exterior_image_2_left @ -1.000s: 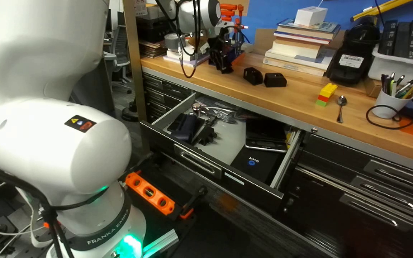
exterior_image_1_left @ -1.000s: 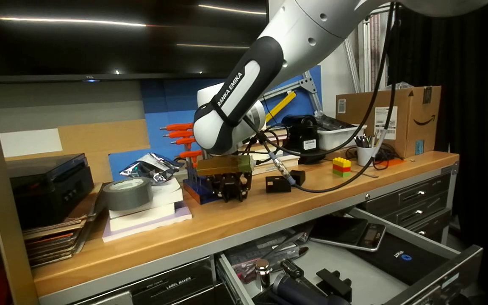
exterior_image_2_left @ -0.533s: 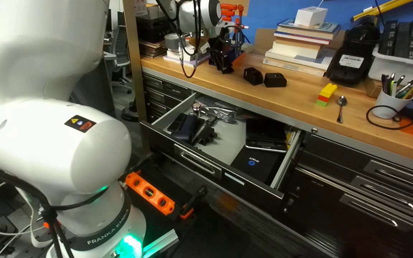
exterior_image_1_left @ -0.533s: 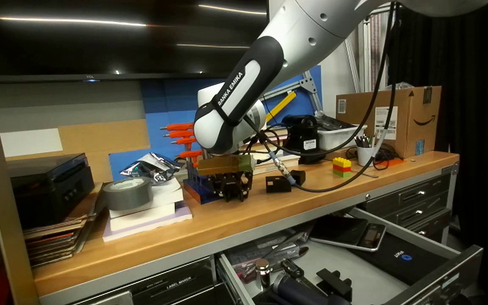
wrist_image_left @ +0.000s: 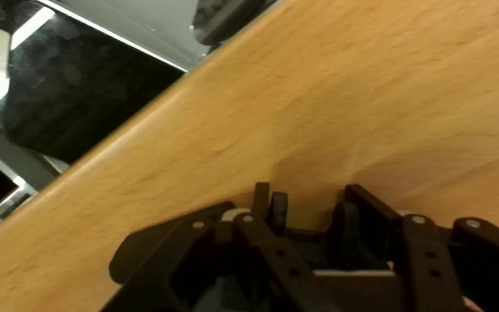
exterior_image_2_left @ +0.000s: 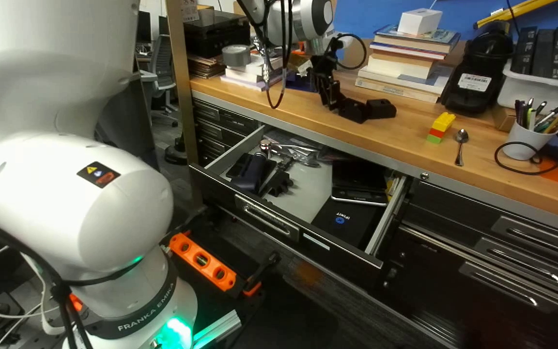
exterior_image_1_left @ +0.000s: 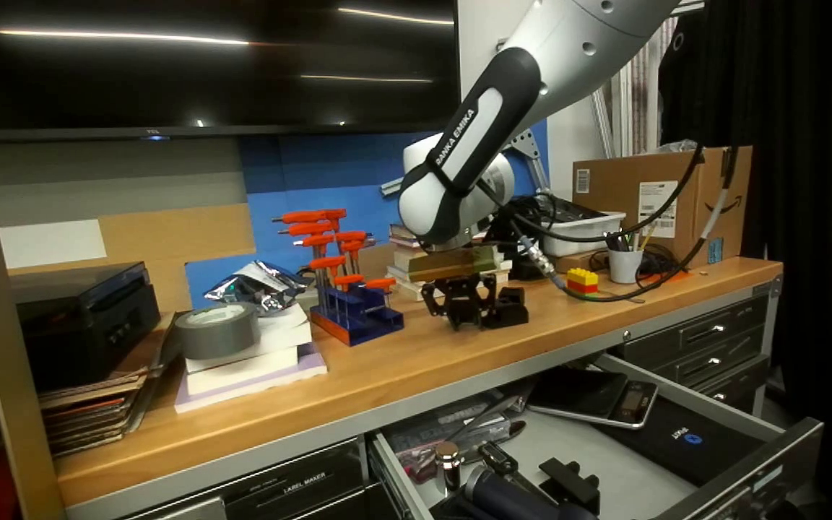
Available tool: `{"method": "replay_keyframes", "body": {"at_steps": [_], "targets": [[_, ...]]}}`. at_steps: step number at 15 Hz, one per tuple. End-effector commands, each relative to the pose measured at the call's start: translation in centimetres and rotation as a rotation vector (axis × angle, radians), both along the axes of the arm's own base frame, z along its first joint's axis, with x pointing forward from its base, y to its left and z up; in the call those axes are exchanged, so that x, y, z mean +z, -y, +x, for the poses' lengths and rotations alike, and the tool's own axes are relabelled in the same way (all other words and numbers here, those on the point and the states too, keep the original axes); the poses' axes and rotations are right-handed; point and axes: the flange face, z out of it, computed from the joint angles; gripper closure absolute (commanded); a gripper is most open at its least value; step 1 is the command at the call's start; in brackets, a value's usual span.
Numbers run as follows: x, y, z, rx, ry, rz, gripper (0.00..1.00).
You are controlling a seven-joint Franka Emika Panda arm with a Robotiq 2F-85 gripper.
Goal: Place the three objects on the counter inside the open drawer, push the drawer closed
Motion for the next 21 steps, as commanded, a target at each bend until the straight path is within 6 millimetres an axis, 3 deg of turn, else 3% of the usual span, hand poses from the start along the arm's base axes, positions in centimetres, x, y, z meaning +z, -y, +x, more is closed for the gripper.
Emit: {"method": "replay_keyframes", "body": {"at_steps": [1, 7, 11, 16, 21], "targets": [[2.1, 4.0, -4.3, -0.003, -0.029, 0.014, 0.73], [4.6, 6.9, -11.4, 0.112, -0.119, 0.105, 0.73], [4.3, 7.9, -15.5, 0.195, -0.229, 0.216, 0.73], [-0.4, 9.1, -19.5, 0.236, -0.422, 0.35, 0.73], [-5.9, 10.6, -21.9, 0.115, -0.449, 0.331, 0.73]]}}
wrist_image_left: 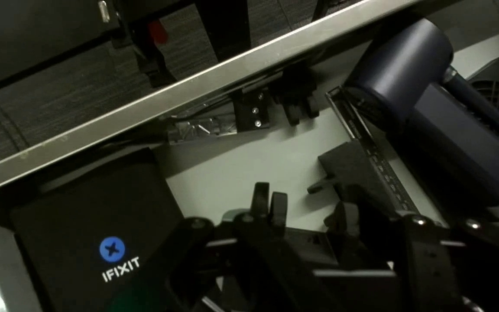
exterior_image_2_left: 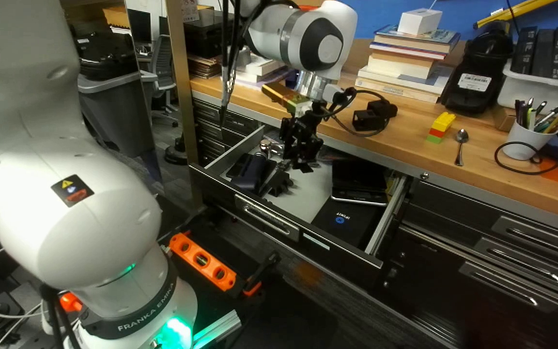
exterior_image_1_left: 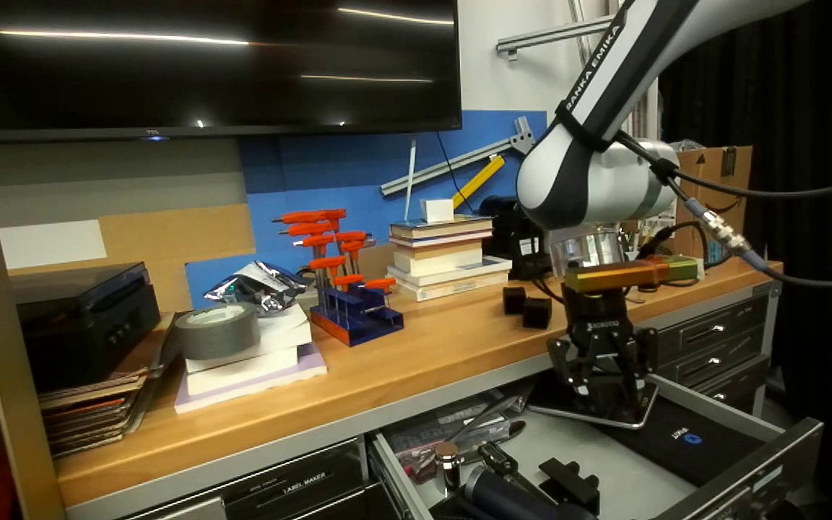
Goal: Place the three objects on the counter inside the open drawer, push the drawer closed
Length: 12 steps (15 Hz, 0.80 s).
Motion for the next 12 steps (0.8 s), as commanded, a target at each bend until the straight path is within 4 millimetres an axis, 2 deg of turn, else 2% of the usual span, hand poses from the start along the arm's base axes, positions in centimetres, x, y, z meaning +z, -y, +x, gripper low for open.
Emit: {"method": "replay_keyframes", "body": {"at_steps": [1, 9, 10, 12], "targets": [[-2.8, 0.8, -1.5, -0.075, 0.008, -0.017, 0.73], [-8.3, 2.1, -4.4, -0.193, -0.024, -0.04, 0.73], [-8.6, 2.0, -4.6, -0.203, -0.028, -0.041, 0.27], [-9.2, 1.9, -4.6, -0.213, -0.033, -0.042, 0.19]]}}
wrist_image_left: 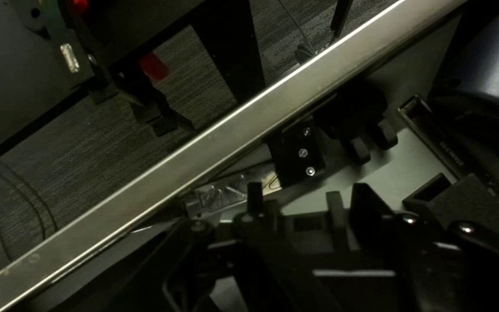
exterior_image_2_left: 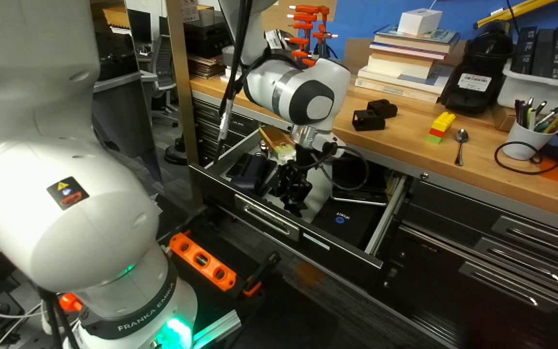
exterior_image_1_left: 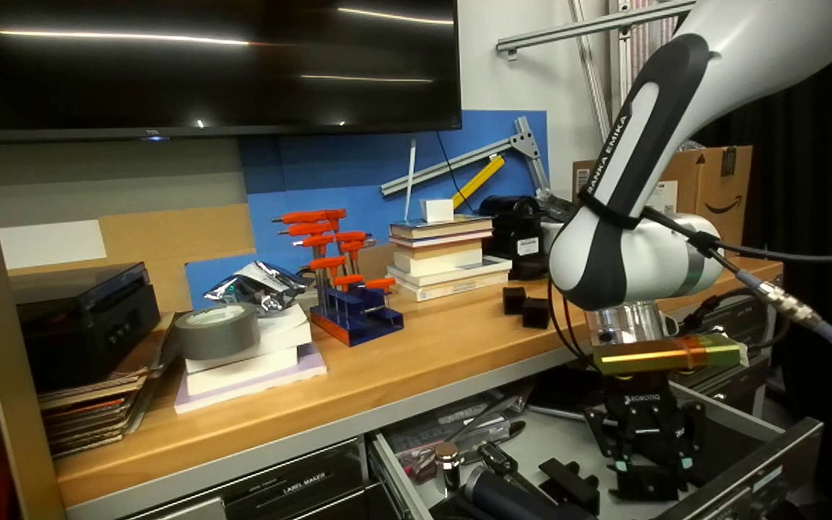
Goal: Place the three objects on the counter inside the open drawer, push the drawer closed
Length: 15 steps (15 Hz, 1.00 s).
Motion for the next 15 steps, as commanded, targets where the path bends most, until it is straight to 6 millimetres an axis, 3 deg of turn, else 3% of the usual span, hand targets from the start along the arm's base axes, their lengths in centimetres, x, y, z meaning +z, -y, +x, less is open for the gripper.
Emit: {"method": "replay_keyframes", "body": {"at_steps": [1, 3, 5, 15], "targets": [[-0.5, -0.1, 0.0, -0.041, 0.012, -0.002, 0.12], [-0.1, -0.4, 0.4, -0.04, 0.027, -0.008, 0.0], [1.6, -1.1, 1.5, -0.027, 0.07, -0.017, 0.0], [16.2, -5.4, 10.2, -0.043, 0.424, -0.024, 0.0]]}}
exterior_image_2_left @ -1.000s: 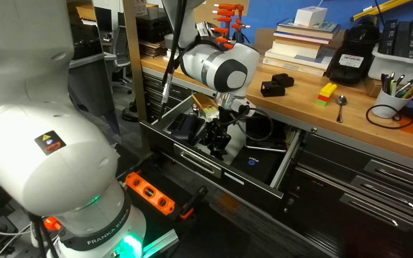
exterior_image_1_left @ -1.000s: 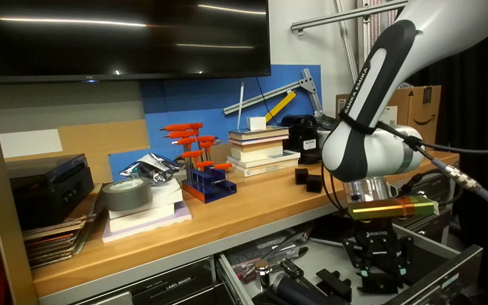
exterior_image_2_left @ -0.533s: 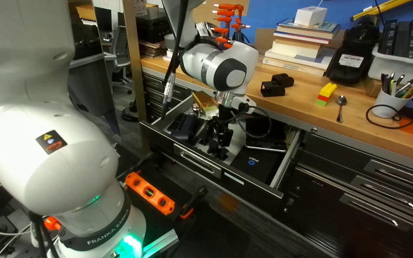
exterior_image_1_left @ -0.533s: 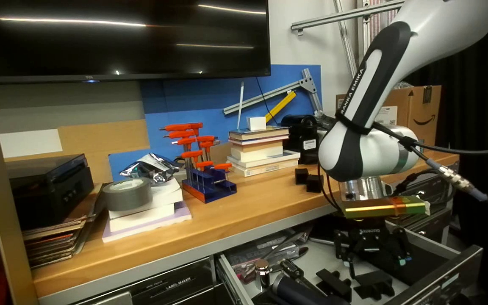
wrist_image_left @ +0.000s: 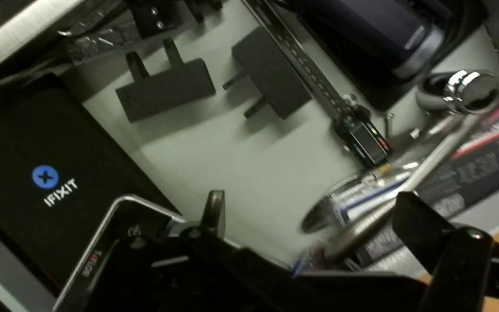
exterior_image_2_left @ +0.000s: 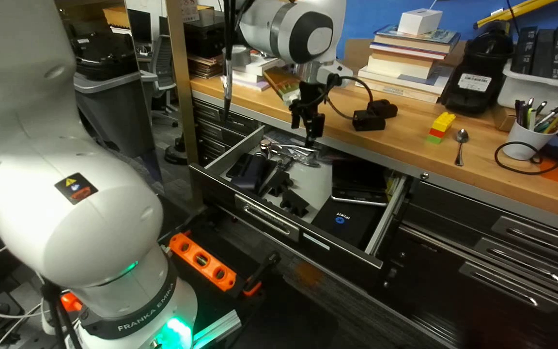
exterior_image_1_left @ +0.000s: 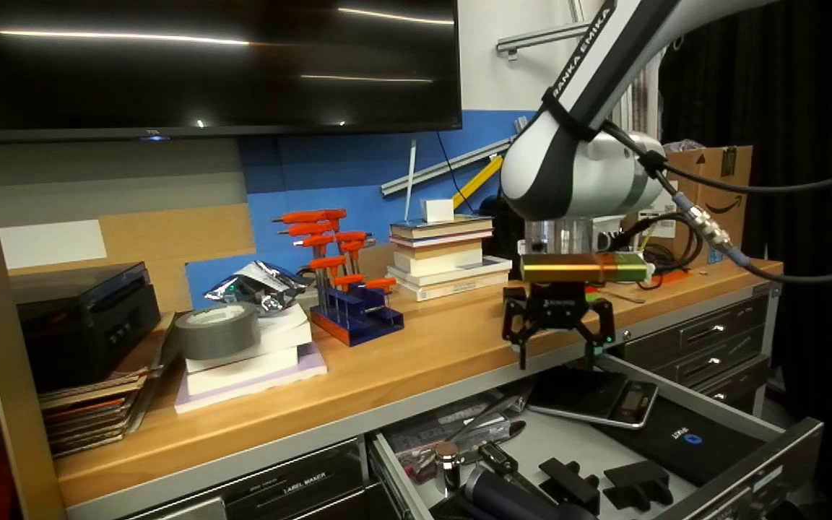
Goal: Place the three objects on the counter inside the open drawer, push the drawer closed
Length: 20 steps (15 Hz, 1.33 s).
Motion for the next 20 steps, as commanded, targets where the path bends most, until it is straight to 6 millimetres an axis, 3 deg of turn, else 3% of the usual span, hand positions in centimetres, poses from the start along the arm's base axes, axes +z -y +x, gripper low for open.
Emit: {"method": "replay_keyframes", "body": {"at_steps": [1, 6, 14, 20], "targets": [[4.9, -0.8, 3.0, -0.077, 0.147, -0.006, 0.0], [6.8, -0.7, 6.4, -0.167, 0.273, -0.04, 0.0], [4.7, 1.7, 10.7, -0.238, 0.328, -0.26, 0.0], [2.7, 3.3, 13.5, -0.301, 0.322, -0.291, 0.0]]}}
